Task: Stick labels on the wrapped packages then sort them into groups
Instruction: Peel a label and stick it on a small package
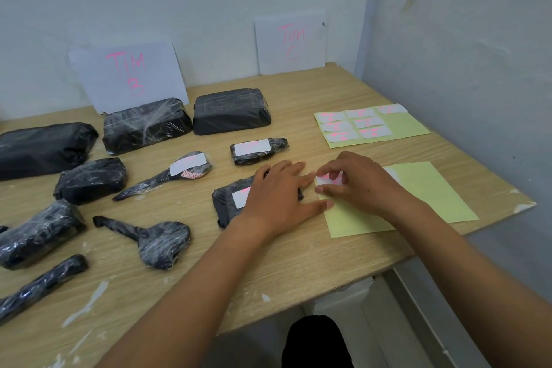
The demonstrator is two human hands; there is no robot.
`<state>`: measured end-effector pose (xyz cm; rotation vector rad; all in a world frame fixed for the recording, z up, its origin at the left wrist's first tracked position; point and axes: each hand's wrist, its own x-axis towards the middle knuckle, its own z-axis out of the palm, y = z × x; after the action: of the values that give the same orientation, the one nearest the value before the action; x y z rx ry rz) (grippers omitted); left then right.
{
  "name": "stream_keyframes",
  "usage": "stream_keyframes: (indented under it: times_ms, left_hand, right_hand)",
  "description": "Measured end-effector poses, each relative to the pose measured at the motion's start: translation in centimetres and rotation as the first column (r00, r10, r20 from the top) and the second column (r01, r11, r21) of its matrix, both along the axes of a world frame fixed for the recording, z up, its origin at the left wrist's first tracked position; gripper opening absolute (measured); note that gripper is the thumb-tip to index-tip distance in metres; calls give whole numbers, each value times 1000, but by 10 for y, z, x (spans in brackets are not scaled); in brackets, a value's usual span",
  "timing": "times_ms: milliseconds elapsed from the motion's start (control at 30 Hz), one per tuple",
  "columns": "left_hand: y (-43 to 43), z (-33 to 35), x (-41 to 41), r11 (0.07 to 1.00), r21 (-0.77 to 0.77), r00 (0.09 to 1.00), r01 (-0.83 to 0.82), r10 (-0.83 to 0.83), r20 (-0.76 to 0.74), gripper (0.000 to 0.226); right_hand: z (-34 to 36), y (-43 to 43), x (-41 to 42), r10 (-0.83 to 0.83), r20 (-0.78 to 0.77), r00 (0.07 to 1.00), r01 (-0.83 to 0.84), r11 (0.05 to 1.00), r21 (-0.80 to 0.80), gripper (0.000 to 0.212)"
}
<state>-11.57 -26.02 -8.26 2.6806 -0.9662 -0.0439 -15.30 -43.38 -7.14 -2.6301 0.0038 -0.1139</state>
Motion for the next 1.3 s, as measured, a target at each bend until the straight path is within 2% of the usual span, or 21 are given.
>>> stream_keyframes:
  times_ms: [200,300,400,500,567,667,867,1033,1167,1300]
  left_hand:
    - [0,-1,0,1000,-15,1000,-5,5,4,73]
    - [0,-1,0,1000,-16,1000,-7,7,5,74]
    - [0,-2,1,1000,-14,1000,-7,7,2,73]
    - [0,-3,1,1000,-12,1000,-8,8,4,73]
    - [0,-3,1,1000,-11,1000,-9,9,6,72]
    - [0,-2,1,1000,-16,1000,-10,10,-1,73]
    - [0,1,1,1000,1,1000,-18,18,-16,72]
    - [0,2,1,1000,6,999,-24,25,-22,72]
    - [-1,3,-1,1000,13,999,-28,28,-21,72]
    - [0,2,-1,999,8,999,-32,32,-19,73]
  right_hand:
    - [6,2,-2,-8,14,1000,8,999,-34,22]
    - [10,5,-5,-21,26,999,24,993,-116,12]
    - [13,12,-7,-21,34,999,28,970,-240,12]
    - [14,17,-7,-40,36,999,48,963,-264,11]
    - [12,18,-5,-62,14,998,64,977,-204,9]
    - [13,13,-5,-87,-25,996,87,996,-19,11]
    - [14,-4,-9,-83,-22,996,85,970,229,18]
    - [14,-8,-9,-97,-11,995,96,955,282,24]
    - [12,-9,-6,-159,-2,987,153,946,285,17]
    - [11,-14,-5,-213,8,977,196,910,365,19]
